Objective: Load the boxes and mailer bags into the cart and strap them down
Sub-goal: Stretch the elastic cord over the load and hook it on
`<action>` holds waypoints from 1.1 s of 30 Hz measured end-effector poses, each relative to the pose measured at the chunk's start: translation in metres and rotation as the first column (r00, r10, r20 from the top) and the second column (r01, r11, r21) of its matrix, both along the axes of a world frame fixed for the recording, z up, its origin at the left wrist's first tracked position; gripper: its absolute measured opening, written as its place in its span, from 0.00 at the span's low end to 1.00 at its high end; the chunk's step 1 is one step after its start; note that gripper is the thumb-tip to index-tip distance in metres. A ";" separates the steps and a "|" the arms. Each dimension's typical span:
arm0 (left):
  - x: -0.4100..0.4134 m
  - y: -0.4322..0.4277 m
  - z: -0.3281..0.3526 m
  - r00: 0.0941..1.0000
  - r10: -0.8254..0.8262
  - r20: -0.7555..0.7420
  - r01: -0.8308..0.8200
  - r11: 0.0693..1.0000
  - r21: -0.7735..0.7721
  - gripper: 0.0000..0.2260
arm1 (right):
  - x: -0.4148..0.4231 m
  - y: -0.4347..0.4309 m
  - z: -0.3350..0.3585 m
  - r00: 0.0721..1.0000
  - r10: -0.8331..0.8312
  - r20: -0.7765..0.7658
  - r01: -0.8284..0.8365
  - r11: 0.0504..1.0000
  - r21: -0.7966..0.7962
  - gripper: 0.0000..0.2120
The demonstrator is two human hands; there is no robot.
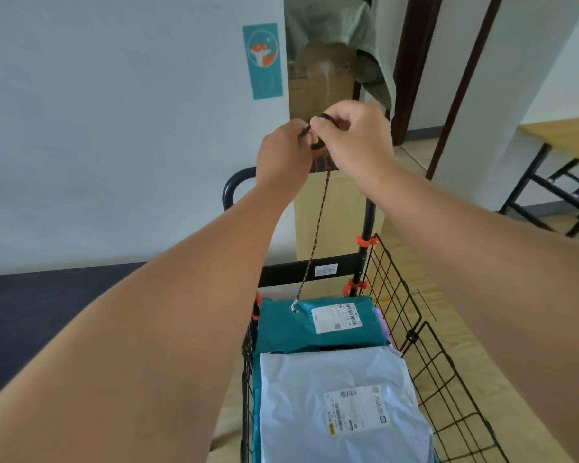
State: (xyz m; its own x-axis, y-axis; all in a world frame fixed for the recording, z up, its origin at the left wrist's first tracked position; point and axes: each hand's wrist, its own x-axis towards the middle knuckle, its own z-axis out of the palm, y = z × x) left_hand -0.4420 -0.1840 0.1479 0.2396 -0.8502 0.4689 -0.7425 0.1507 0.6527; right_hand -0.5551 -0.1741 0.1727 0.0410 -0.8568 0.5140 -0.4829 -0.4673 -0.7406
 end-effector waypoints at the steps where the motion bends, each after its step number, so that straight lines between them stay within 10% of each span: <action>1: 0.001 0.001 0.001 0.999 0.011 0.042 -0.011 1.000 -0.011 0.12 | 0.000 0.004 0.000 1.000 -0.002 -0.024 0.001 1.000 -0.005 0.08; 8: 0.003 -0.015 -0.010 0.985 0.025 -0.169 0.017 0.971 0.238 0.09 | -0.005 0.009 -0.016 0.999 0.029 -0.019 -0.026 0.991 0.131 0.06; 14: 0.007 -0.051 -0.019 0.604 0.099 -0.791 0.178 0.950 0.255 0.14 | -0.016 -0.020 -0.032 0.995 0.044 0.087 -0.066 0.961 0.269 0.13; 33: -0.020 -0.167 0.006 0.901 -0.043 -0.431 0.120 0.981 0.152 0.28 | -0.041 -0.133 -0.089 0.997 -0.013 0.079 -0.027 0.874 0.484 0.16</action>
